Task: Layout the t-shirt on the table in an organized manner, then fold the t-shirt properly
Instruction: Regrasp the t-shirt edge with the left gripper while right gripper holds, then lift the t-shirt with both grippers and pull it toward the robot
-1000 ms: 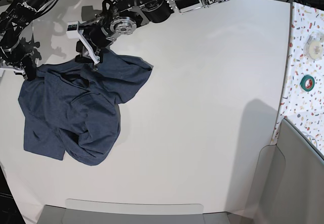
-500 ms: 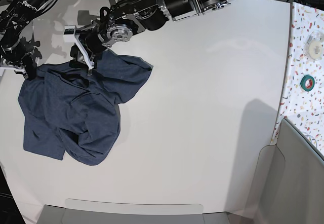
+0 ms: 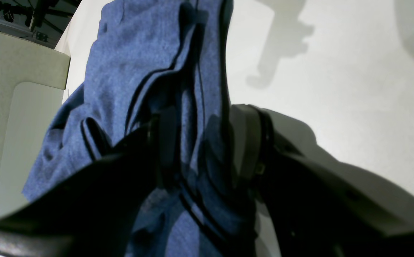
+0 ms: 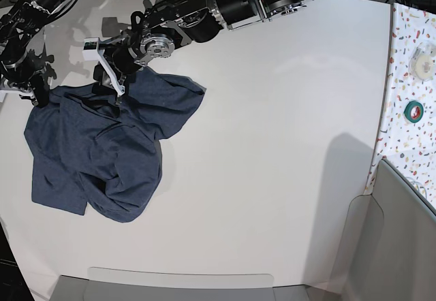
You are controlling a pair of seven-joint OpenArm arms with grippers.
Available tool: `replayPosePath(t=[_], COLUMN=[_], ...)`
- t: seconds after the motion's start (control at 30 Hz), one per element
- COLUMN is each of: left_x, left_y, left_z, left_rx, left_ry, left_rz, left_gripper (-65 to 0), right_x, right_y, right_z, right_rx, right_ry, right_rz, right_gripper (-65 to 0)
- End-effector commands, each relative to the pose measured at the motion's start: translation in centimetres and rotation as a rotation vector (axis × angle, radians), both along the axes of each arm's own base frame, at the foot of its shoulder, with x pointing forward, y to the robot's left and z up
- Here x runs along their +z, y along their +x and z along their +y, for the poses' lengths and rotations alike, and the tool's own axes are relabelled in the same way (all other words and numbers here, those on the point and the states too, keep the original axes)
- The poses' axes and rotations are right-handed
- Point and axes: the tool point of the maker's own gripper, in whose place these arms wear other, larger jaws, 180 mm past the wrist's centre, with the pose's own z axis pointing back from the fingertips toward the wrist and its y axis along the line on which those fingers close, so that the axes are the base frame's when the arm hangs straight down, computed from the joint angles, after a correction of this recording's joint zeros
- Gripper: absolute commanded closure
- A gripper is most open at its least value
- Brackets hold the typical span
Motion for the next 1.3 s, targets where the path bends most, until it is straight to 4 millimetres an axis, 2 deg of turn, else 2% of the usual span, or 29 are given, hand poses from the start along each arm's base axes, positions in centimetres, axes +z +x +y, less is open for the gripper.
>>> replayPosePath(t=[0.0,0.37,0.5,0.57,0.67,0.73,0.83,0.97,1.07,1.27], left_x=[-3.3,-4.0,-4.9,-5.3,-5.7,-5.9,-4.0,1.0,4.9,11.8], left_y=[0.0,0.5,0.4,0.4,0.7,0.0,0.6,2.2,4.5,7.5], left_z=[3.0,4.4,5.6,6.3,7.3,7.4,7.1,6.4,7.6,8.8], left_rx=[0.042,0.089,0.093,0.097,0.129,0.142,0.167,0.275,0.356,0.432], left_ry=[0.162,0.229,0.252,0.267,0.303,0.312,0.25,0.055,-0.065,-0.237], left_rz=[0.052,0.052,0.057,0.06,0.061,0.074,0.062,0.086,0.055,-0.027], left_gripper=[-24.0,-21.7,-20.4,-14.4,-1.2,0.0,-0.2,-0.2,-0.2,-0.2], right_x=[-3.4,-3.2,-3.2,-3.2,-3.2,-3.1,-2.1,0.8,3.5,9.1], right_y=[-3.5,-3.4,-3.3,-3.3,-3.3,-3.2,-2.3,-0.3,1.9,5.5], right_z=[1.1,0.7,0.8,0.8,0.8,0.8,0.7,1.2,2.6,5.9], right_rx=[0.009,0.008,0.009,0.011,0.012,0.014,0.02,0.082,0.166,0.278], right_ry=[0.053,0.045,0.045,0.045,0.045,0.043,0.028,-0.064,-0.153,-0.284], right_rz=[0.185,0.183,0.182,0.182,0.183,0.182,0.156,0.097,0.046,-0.086], right_gripper=[0.0,0.0,0.0,0.0,0.0,0.0,0.0,0.0,0.0,0.0])
